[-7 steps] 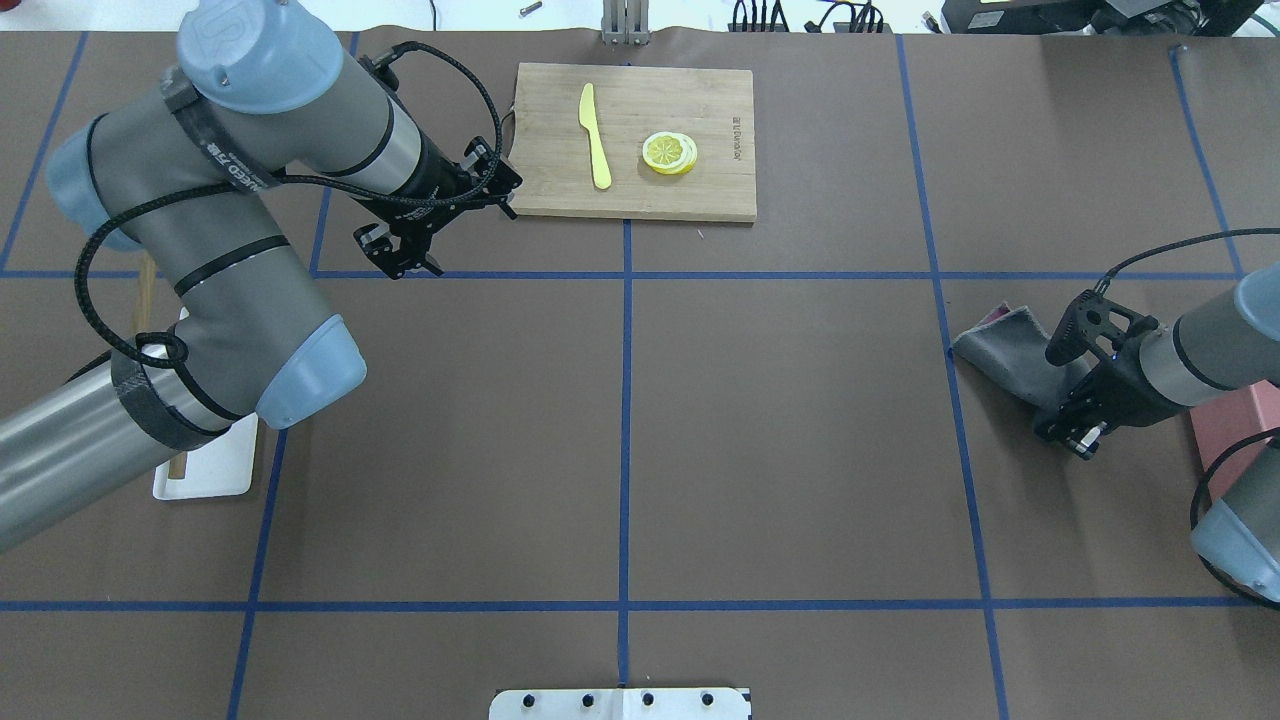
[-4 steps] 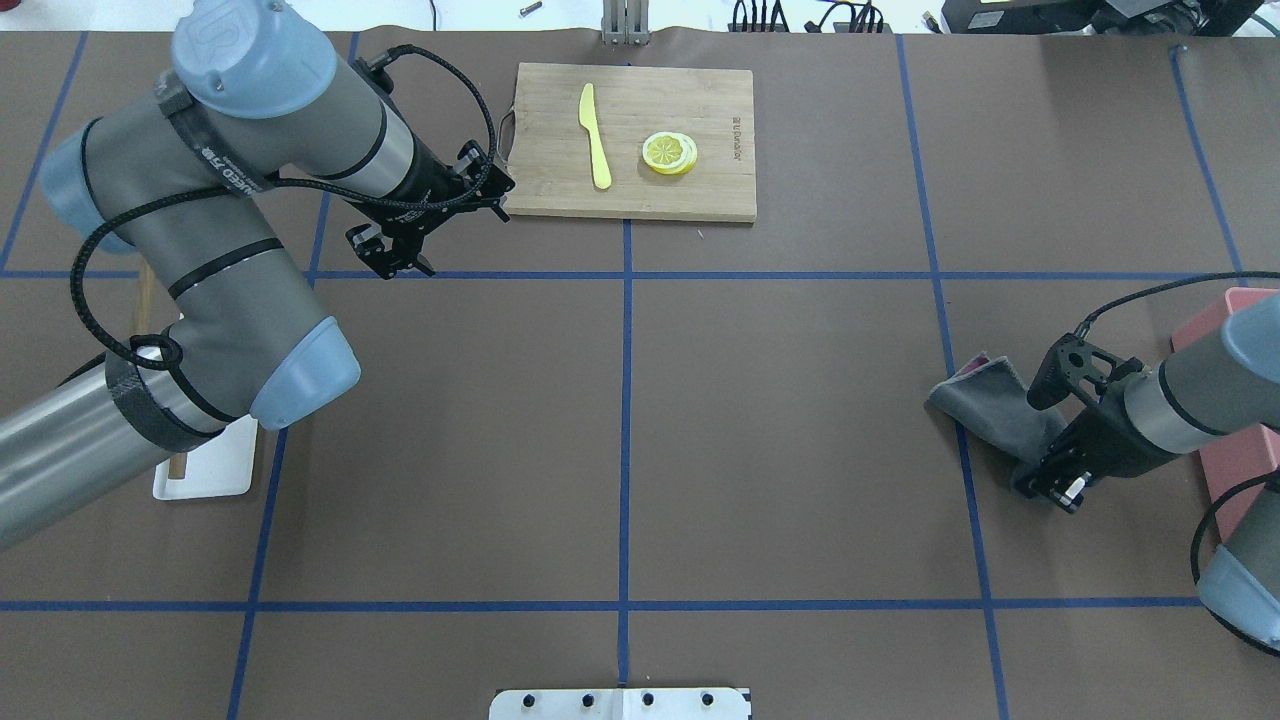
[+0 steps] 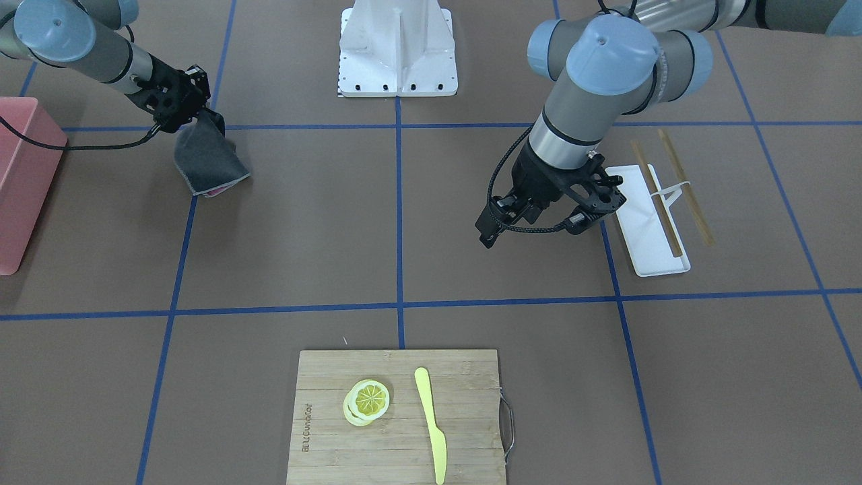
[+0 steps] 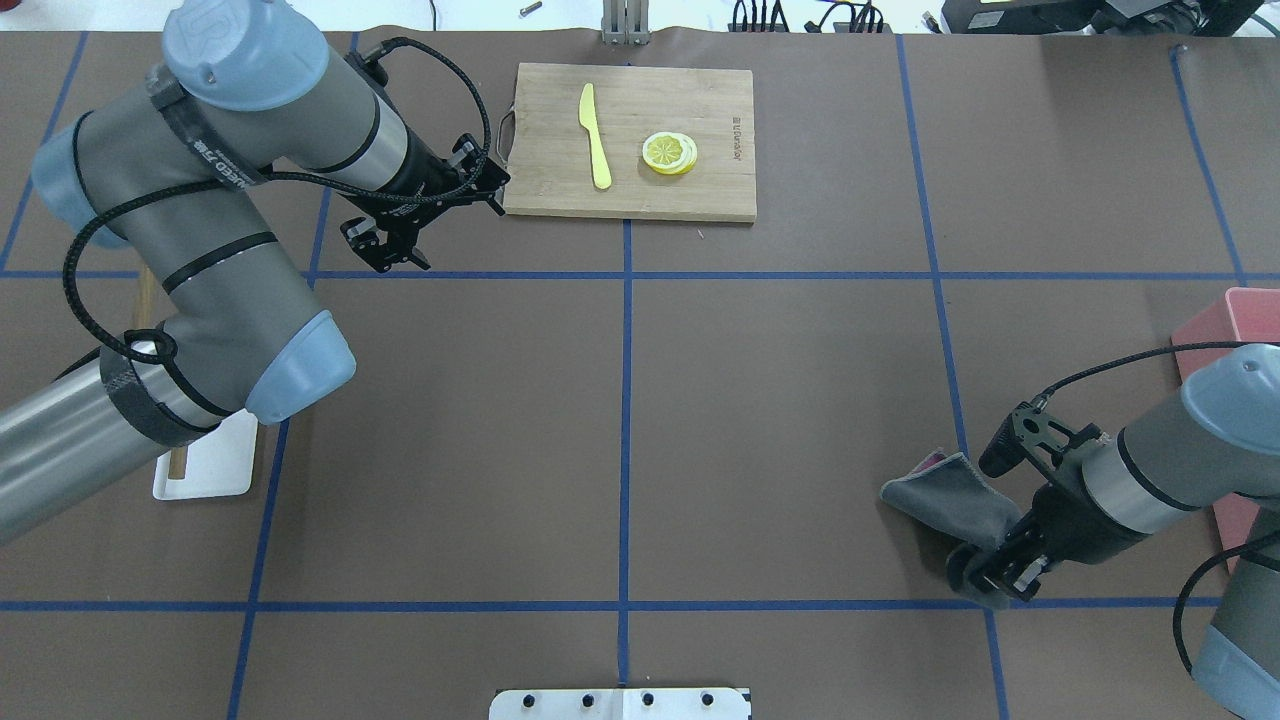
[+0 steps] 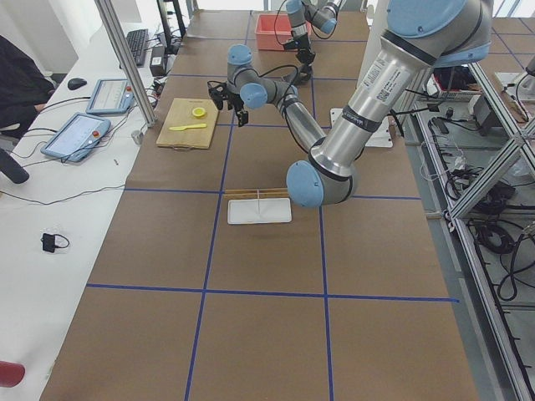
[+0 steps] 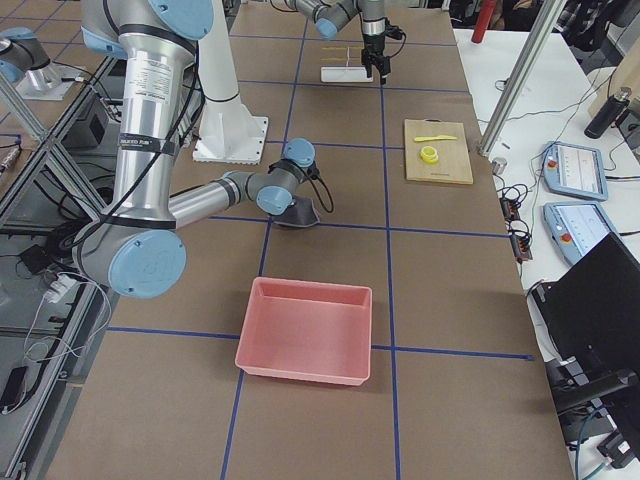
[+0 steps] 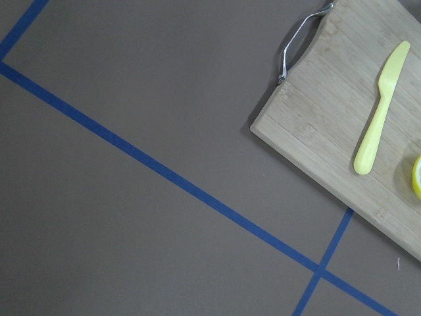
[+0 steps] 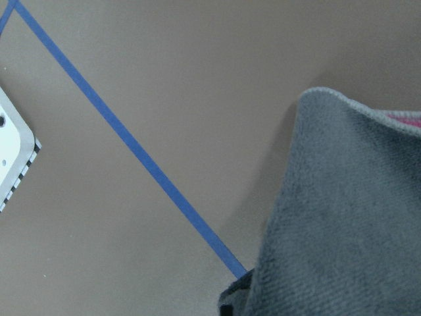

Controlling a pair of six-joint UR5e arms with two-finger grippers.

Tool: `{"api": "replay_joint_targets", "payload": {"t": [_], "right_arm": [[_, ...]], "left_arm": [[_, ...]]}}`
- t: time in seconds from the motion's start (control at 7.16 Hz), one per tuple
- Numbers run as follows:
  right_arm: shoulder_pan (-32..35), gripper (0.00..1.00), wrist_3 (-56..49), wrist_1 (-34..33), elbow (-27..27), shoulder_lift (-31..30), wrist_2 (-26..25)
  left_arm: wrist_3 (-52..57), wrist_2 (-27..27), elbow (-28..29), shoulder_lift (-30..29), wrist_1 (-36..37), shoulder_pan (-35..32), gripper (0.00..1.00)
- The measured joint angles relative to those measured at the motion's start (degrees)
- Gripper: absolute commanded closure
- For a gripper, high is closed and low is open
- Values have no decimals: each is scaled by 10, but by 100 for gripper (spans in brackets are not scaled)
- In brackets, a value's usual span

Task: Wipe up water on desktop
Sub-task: 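Press the towel on the table and sweep it away from the pink bin, then sweep the towel back toward the pink bin with the right gripper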

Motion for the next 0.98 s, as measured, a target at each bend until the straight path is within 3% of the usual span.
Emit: {"api": "replay_joint_targets", "payload": {"t": [0.42, 0.98], "right_arm": [[77, 100, -20, -1, -55, 6, -2], [240, 100, -131, -8, -237, 108, 38]], "left_arm": [[0, 0, 0, -1, 0, 1, 2], [-1, 0, -2, -3, 0, 3, 2]]}}
